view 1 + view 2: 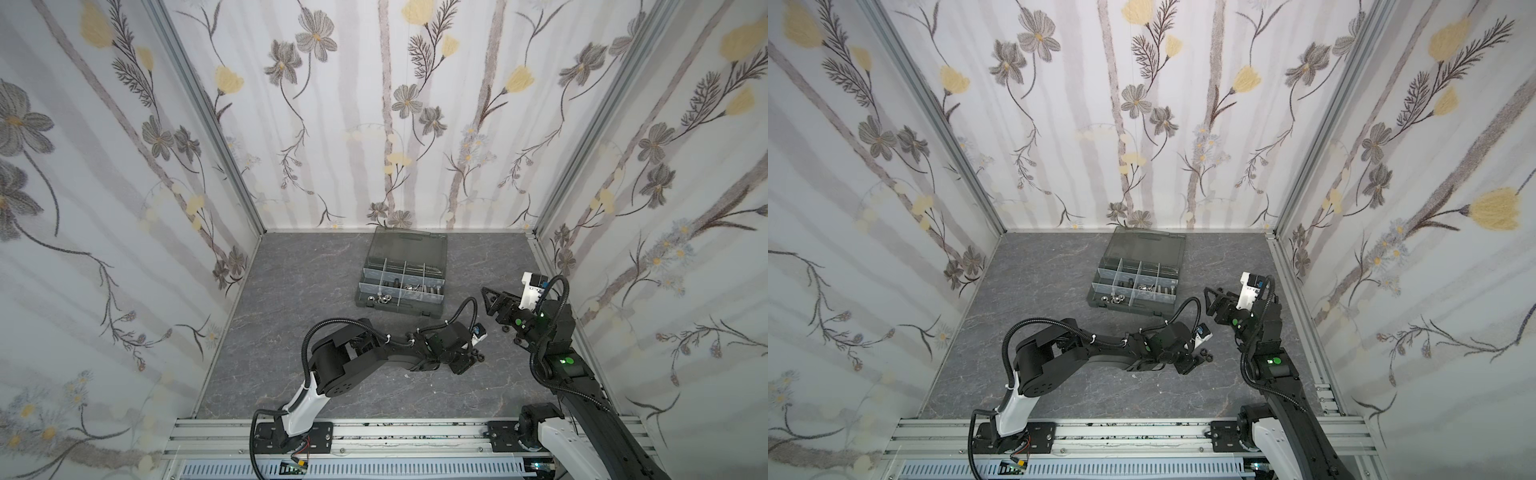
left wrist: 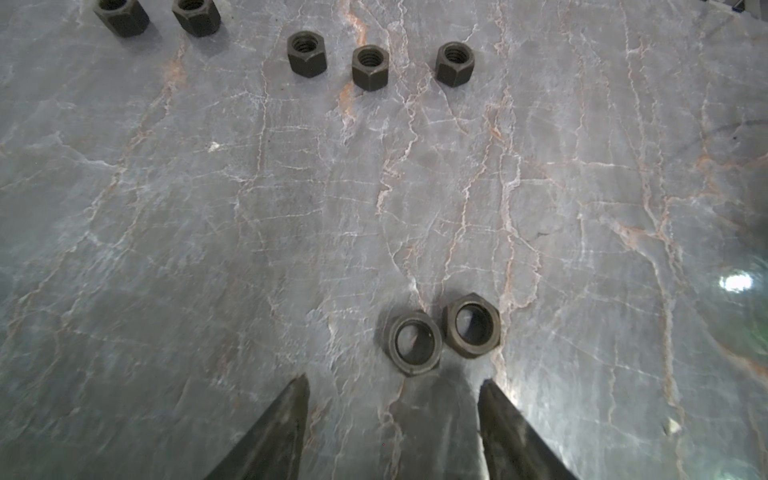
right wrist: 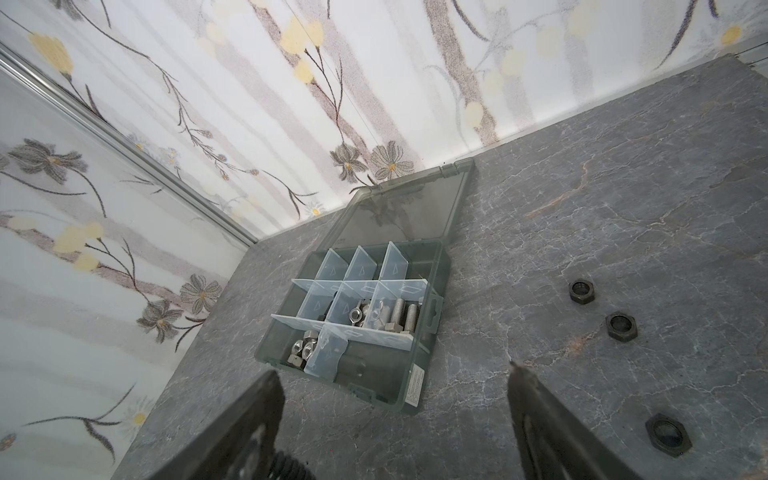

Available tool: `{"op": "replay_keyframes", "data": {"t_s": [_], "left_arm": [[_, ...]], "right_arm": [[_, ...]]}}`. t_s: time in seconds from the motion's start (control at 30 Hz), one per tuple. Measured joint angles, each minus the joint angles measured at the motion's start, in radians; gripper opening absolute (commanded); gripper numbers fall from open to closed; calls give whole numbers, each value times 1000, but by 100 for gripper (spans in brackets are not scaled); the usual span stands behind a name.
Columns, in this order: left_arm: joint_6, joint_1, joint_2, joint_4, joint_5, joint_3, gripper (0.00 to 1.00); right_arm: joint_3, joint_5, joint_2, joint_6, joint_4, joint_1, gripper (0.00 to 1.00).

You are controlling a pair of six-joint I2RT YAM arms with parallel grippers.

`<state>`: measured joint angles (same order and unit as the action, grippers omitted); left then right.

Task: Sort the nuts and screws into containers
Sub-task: 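Lower the left gripper onto a black hex nut and close it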

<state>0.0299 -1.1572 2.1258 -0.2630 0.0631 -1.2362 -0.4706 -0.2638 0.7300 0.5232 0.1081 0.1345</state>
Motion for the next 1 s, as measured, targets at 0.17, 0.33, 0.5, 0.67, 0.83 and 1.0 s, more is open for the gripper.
{"op": "replay_keyframes", "data": {"t_s": [0.17, 0.33, 0.5, 0.67, 0.83, 1.0], "left_arm": [[0, 1, 22, -3, -11, -24, 65], [-4, 1, 37, -18, -19, -39, 57], [-4, -3, 50, -30, -26, -48, 46], [-3, -15, 55, -39, -34, -48, 39], [-3, -22, 58, -45, -40, -49, 31], [-3, -23, 59, -47, -44, -49, 22]], "right_arm": [[5, 0, -5, 0, 0, -2, 85], [7, 0, -5, 0, 0, -2, 85], [7, 0, -7, 0, 0, -2, 85], [9, 0, -8, 0, 0, -2, 85], [9, 0, -6, 0, 0, -2, 86], [9, 0, -2, 0, 1, -2, 86]]}}
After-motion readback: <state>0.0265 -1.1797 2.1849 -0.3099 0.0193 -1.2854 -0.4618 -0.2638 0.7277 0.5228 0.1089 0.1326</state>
